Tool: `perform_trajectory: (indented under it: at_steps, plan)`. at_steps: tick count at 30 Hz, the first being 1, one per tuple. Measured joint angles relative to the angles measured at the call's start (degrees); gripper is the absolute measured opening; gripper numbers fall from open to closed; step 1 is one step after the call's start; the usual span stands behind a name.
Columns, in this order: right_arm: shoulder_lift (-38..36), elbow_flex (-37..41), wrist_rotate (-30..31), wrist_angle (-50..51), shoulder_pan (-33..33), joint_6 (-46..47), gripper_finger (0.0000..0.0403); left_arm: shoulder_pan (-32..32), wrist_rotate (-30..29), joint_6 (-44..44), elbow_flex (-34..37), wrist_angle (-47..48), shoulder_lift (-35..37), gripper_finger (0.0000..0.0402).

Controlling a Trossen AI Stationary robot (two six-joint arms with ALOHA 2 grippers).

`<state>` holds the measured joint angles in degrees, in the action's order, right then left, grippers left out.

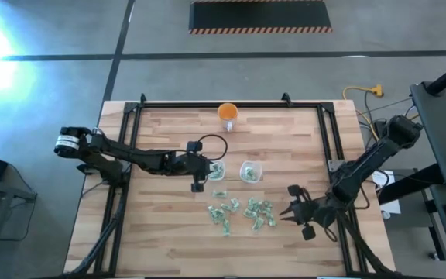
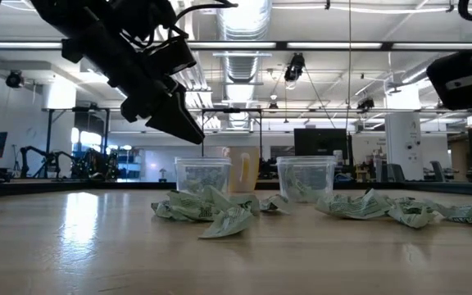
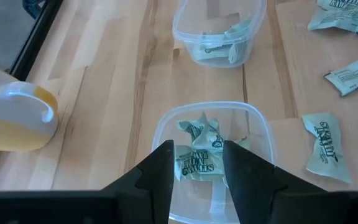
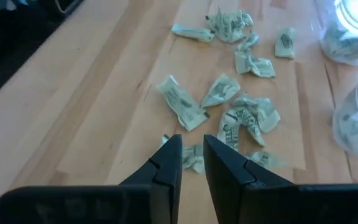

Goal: Pick and place Stevia / Truvia into bins
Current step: Put the green stevia packet into the right transparent container

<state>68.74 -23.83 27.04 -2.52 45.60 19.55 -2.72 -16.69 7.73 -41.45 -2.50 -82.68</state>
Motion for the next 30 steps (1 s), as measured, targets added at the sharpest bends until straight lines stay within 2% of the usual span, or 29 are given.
perform_trajectory:
  at_steps: [7,15,21,25,30]
  plan:
    - [10.6,-1.0,-0.1,-7.9,0.3,1.1,0.0057,0.0,0.0,0.0,0.1,0.0,0.0,0.0121]
    - [20.9,-7.4,0.6,-7.8,2.0,0.5,0.0056,0.0,0.1,-1.1,0.3,0.0,0.0,0.0121]
    - [24.6,-12.3,8.9,2.3,3.8,3.3,0.0056,0.0,0.1,-1.3,0.4,0.0,0.0,0.0121]
    - [26.5,-15.9,9.7,7.8,5.3,7.1,0.0056,0.0,0.1,-1.3,0.5,0.0,0.0,0.0121]
    - [28.0,-19.9,10.3,9.5,6.7,7.0,0.0056,0.0,0.1,-1.4,0.6,-0.1,0.0,0.0121]
